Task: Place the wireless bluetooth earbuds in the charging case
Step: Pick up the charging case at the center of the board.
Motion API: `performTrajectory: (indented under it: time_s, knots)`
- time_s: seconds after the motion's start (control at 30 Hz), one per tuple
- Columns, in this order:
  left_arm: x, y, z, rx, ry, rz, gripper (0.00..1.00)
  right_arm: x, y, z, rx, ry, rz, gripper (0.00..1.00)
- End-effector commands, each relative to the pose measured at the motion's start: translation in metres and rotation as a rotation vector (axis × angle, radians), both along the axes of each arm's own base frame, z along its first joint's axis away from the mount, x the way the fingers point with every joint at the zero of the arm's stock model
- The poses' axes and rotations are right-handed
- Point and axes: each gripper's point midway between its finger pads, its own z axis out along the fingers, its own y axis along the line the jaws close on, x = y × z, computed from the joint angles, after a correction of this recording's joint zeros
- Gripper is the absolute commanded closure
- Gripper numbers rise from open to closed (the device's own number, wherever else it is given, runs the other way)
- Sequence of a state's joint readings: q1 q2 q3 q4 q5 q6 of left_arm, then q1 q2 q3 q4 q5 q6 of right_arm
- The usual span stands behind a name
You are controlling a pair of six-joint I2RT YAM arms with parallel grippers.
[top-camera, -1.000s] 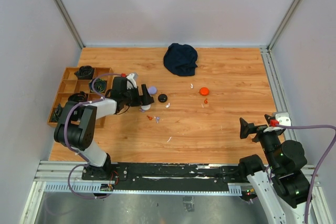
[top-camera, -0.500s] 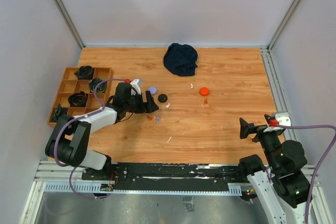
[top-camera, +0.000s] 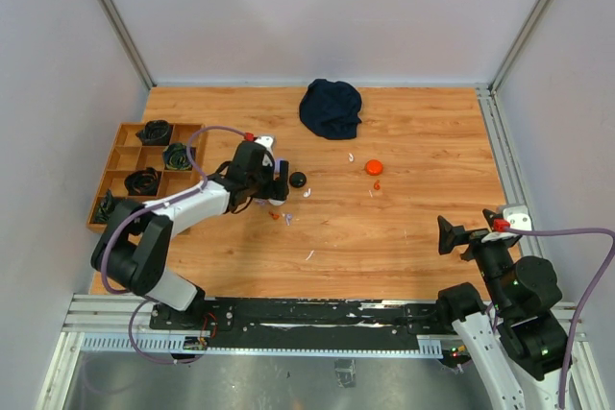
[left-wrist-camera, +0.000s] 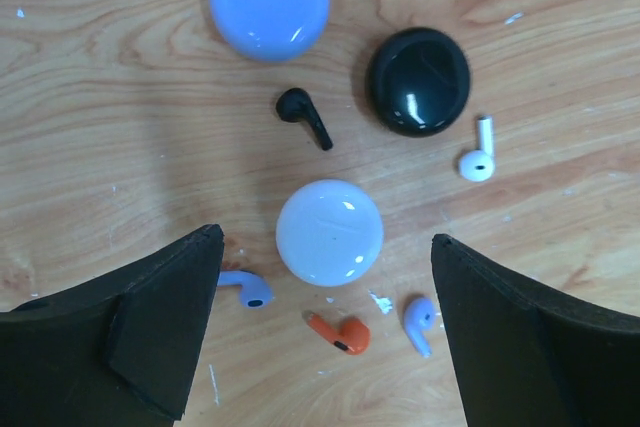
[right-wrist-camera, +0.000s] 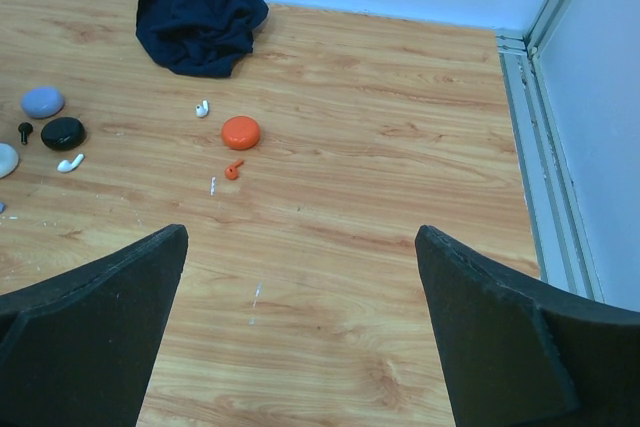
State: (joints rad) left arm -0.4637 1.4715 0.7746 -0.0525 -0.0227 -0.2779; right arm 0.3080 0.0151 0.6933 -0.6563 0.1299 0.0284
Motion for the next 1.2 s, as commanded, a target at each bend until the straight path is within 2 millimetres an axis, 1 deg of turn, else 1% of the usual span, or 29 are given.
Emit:
performTrajectory:
  time_s: [0.0,0.13,0.3,0.4,0.53,0.83,1.0,1.17]
  knots:
    - [0.0,0.015,-0.019,0.167,0.045,-0.004,0.1,-0.001,0.002,0.004,0.003,-0.035,0.019,0.02]
    - [0.003,0.009,-0.027,0.198,0.072,-0.039,0.12,-0.001,0.002,0.004,0.003,-0.034,0.019,0.01]
    - [0.004,0.0,-0.03,0.197,0.085,-0.084,0.16,-0.001,0.002,0.004,0.003,-0.033,0.019,0.02]
    - [0.002,-0.002,-0.033,0.2,0.101,-0.096,0.19,-0.001,0.002,0.004,0.002,-0.033,0.019,0.02]
    - [-0.003,-0.006,-0.037,0.21,0.124,-0.119,0.2,-0.001,0.002,0.004,0.002,-0.033,0.019,0.01]
    - [-0.008,-0.005,-0.049,0.261,0.154,-0.136,0.25,-0.001,0.003,0.004,0.003,-0.034,0.022,0.01]
    - [-0.009,-0.006,-0.054,0.271,0.165,-0.139,0.3,-0.001,0.003,0.005,0.003,-0.036,0.02,0.01]
    - [-0.011,-0.008,-0.053,0.27,0.159,-0.142,0.4,-0.001,0.003,0.005,0.002,-0.036,0.021,0.01]
